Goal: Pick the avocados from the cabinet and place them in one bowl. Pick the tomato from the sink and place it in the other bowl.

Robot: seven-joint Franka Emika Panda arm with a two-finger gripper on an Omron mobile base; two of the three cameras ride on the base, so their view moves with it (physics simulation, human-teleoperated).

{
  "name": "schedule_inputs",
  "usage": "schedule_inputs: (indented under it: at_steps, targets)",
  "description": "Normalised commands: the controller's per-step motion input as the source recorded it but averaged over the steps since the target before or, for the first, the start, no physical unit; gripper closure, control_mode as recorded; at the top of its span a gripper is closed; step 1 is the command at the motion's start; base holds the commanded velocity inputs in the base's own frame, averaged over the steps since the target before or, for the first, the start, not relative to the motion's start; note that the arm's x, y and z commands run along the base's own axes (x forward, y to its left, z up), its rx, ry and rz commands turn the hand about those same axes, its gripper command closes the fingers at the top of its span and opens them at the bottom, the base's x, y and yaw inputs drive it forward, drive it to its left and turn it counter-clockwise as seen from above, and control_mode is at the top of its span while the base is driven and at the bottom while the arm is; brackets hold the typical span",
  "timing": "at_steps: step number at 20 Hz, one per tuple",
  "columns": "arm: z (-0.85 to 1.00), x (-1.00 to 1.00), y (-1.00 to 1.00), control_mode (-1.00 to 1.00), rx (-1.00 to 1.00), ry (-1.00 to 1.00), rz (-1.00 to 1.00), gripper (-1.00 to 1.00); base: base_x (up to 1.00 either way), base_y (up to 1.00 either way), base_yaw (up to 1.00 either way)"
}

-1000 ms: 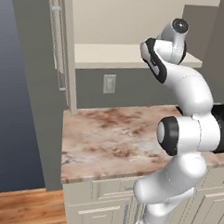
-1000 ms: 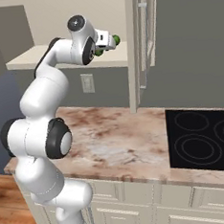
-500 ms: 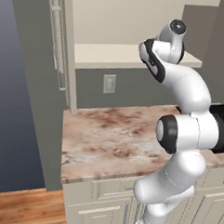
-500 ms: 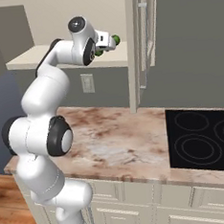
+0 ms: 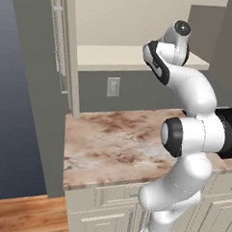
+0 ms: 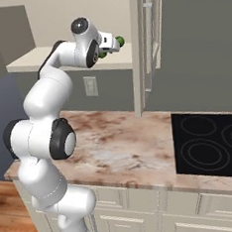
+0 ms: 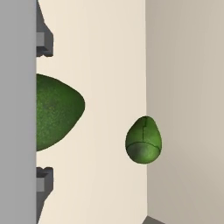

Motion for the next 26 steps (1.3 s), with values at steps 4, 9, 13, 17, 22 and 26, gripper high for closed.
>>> schedule_inputs:
  at_steps: [4,9,13,17,22,26]
  targets:
    - [0.0,0.0,0.0,-1.0,0.0,0.0,0.0,-1.0,0.0,0.0,0.0]
    - [0.0,0.0,0.0,-1.0,0.0,0.0,0.0,1.0,0.0,0.0,0.0]
    - [0.0,0.0,0.0,-1.0,0.0,0.0,0.0,1.0,0.0,0.0,0.0]
    - [0.0,0.0,0.0,-1.0,0.0,0.0,0.0,1.0,0.0,0.0,0.0]
    - [0.0,-0.21,0.0,-1.0,0.0,0.0,0.0,1.0,0.0,0.0,0.0]
    - [0.0,-0.44,0.0,-1.0,0.0,-0.01,0.0,1.0,0.0,0.0,0.0]
